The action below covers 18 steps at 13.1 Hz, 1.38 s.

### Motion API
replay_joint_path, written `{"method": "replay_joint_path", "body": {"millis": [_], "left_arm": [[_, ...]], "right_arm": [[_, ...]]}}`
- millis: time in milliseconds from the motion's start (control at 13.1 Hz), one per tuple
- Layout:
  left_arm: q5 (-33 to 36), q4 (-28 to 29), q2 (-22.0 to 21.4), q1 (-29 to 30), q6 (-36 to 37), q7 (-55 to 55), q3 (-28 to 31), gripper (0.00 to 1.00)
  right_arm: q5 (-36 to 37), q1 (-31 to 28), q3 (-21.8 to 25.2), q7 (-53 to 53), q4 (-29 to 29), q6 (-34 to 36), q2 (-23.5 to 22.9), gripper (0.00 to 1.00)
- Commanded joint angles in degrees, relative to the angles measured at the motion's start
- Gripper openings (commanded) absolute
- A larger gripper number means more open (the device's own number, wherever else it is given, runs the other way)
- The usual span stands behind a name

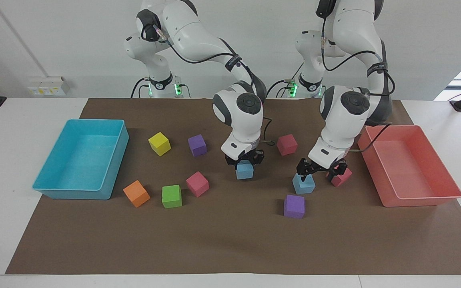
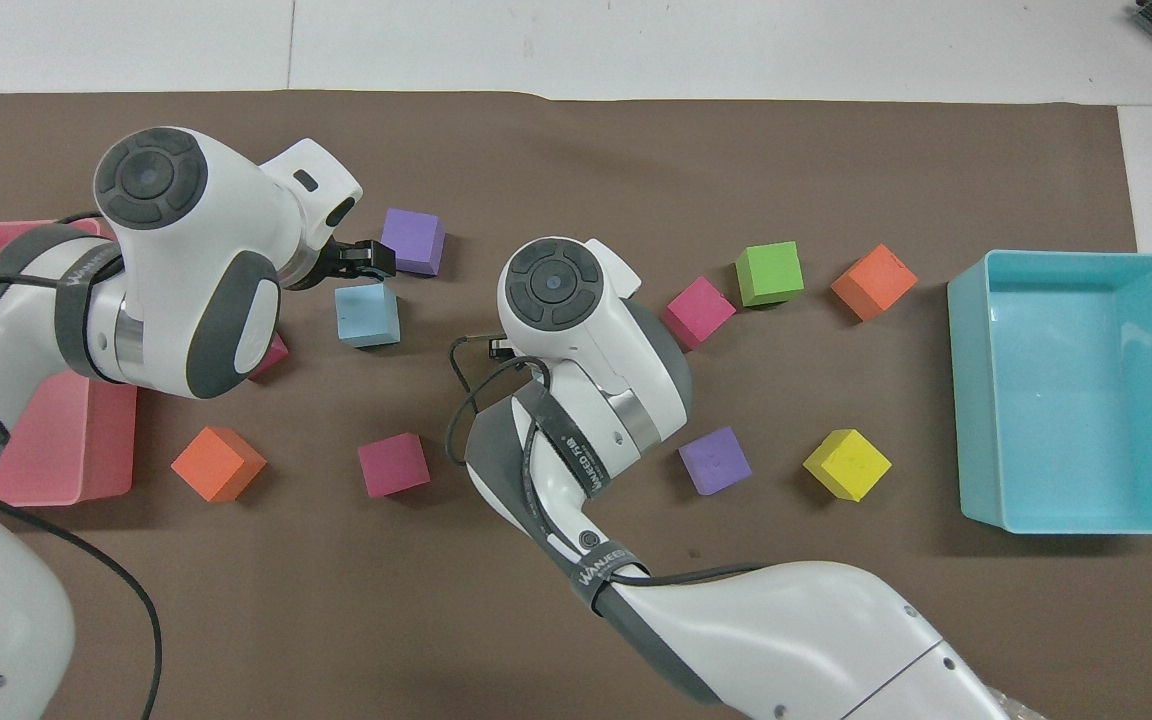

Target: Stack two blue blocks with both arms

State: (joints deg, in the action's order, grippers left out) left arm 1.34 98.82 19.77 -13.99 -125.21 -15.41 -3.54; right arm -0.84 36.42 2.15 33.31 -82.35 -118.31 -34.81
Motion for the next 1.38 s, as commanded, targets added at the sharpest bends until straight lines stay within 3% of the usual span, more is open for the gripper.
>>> {"method": "replay_joint_path", "body": {"millis": [0, 229, 1299], "left_arm": [[-0.20, 3.21, -1.14, -0.86, -2.49, -1.99, 0.81, 1.00], [-0.20, 6.90, -1.05, -1.30, -8.36, -2.78, 0.81, 1.00], [-0.20, 9.01, 2.64, -1.92, -10.93, -6.92, 0.90, 1.00]], "right_arm": [[-0.22, -0.39, -0.39, -1.06, -0.70, -1.74, -0.60, 0.00], [-0.22, -0.04, -0.39, -1.06, -2.73, -2.45, -0.43, 0.00], [-2.94, 0.14, -1.71, -1.05, -6.06, -2.89, 0.45, 0.00]]}}
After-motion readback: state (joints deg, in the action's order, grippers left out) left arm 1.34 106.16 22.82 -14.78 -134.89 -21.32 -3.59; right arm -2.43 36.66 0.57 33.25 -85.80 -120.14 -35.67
